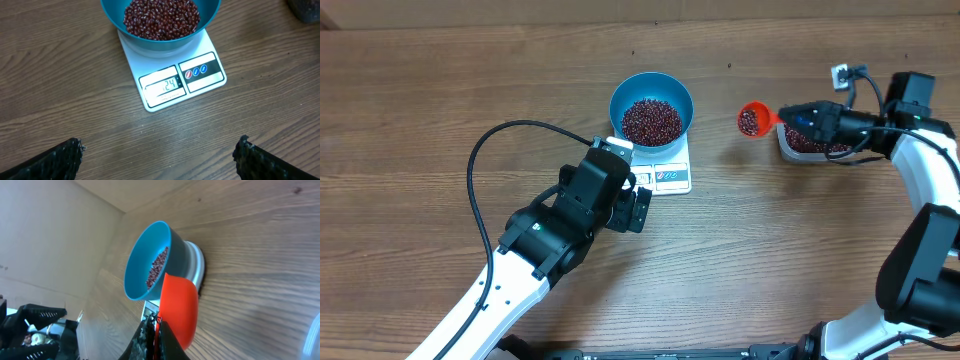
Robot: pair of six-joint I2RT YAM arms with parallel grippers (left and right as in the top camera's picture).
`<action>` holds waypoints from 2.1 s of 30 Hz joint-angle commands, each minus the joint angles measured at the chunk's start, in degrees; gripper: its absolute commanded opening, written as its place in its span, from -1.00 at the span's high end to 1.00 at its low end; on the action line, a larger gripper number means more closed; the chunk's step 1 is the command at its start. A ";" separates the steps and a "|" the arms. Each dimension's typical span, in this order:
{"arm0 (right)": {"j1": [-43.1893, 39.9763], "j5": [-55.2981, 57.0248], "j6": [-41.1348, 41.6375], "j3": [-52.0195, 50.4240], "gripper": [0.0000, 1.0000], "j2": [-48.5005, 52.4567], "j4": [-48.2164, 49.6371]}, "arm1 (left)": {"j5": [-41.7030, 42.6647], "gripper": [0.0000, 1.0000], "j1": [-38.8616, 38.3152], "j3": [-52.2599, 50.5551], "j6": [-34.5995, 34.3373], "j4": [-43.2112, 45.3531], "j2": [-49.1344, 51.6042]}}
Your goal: Scoop item into bowl and weigh 150g on scale
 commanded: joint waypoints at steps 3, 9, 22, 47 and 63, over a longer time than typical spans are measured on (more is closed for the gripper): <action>5.46 -1.29 8.28 -0.13 0.92 0.22 6.45 | -0.79 -0.99 -0.20 -0.15 -0.79 0.20 -0.02; 10.12 0.52 14.40 -0.13 0.93 0.22 12.90 | -0.79 -0.99 -0.20 -0.15 -0.79 0.22 -0.02; 19.06 8.83 17.57 -0.13 0.93 0.22 18.36 | -0.79 -0.99 -0.20 -0.15 -0.76 0.20 -0.02; 26.73 21.11 -2.49 -0.13 0.93 0.22 25.14 | -0.79 -0.99 -0.20 -0.15 -0.79 0.20 -0.02; 26.73 20.63 -19.45 -0.13 0.92 0.22 25.03 | -0.79 -0.99 -0.20 -0.15 -0.79 0.20 -0.02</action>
